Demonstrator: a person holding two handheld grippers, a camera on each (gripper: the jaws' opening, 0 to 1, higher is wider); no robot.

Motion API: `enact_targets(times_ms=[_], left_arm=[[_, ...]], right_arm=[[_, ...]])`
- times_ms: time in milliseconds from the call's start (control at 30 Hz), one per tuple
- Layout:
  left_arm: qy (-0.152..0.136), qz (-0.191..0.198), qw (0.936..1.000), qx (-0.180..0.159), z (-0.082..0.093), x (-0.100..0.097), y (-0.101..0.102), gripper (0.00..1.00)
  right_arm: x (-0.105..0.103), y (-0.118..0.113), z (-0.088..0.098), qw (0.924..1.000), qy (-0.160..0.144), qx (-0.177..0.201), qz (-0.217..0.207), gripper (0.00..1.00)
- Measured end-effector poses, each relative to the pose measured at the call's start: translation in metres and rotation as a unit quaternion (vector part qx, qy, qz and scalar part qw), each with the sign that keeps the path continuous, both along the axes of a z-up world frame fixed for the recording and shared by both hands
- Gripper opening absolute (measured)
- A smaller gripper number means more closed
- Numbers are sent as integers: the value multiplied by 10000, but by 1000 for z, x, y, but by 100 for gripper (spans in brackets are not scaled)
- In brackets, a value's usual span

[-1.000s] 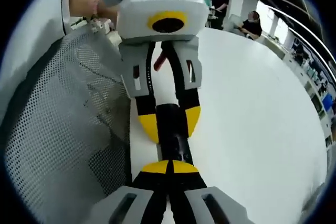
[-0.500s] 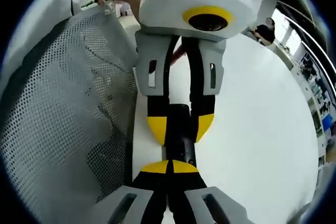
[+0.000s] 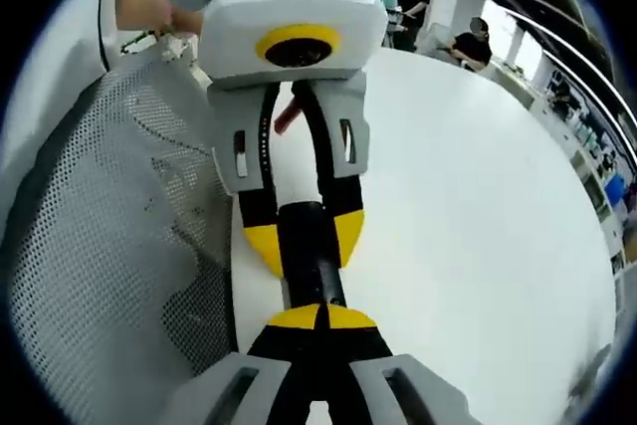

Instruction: Press the specified remote control buttons in sequence, fully releasing each button before pressing the next.

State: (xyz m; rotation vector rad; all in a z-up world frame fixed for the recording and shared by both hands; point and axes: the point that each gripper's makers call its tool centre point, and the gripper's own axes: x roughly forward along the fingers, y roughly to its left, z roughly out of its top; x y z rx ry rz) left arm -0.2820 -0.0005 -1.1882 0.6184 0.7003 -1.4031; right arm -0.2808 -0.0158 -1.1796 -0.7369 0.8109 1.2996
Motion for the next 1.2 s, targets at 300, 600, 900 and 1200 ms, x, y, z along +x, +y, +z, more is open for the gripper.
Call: enact_targets(times_ms=[300, 600, 900, 1200], left_arm=[[-3, 29, 10000, -36, 0, 0, 0, 24], [-8, 11, 10000, -51, 0, 1, 0, 24], [-20, 0, 10000, -38, -1, 1, 0, 24], [-23, 17, 9999, -109, 0, 1, 0, 24]], right_arm=[[-1, 2, -2, 9984, -236, -381, 334, 0], [1, 2, -2, 9994, -59, -337, 10, 0], [9, 0, -2, 9989, 338, -186, -279, 0], [11, 3, -7, 9966, 522, -572, -273, 0]])
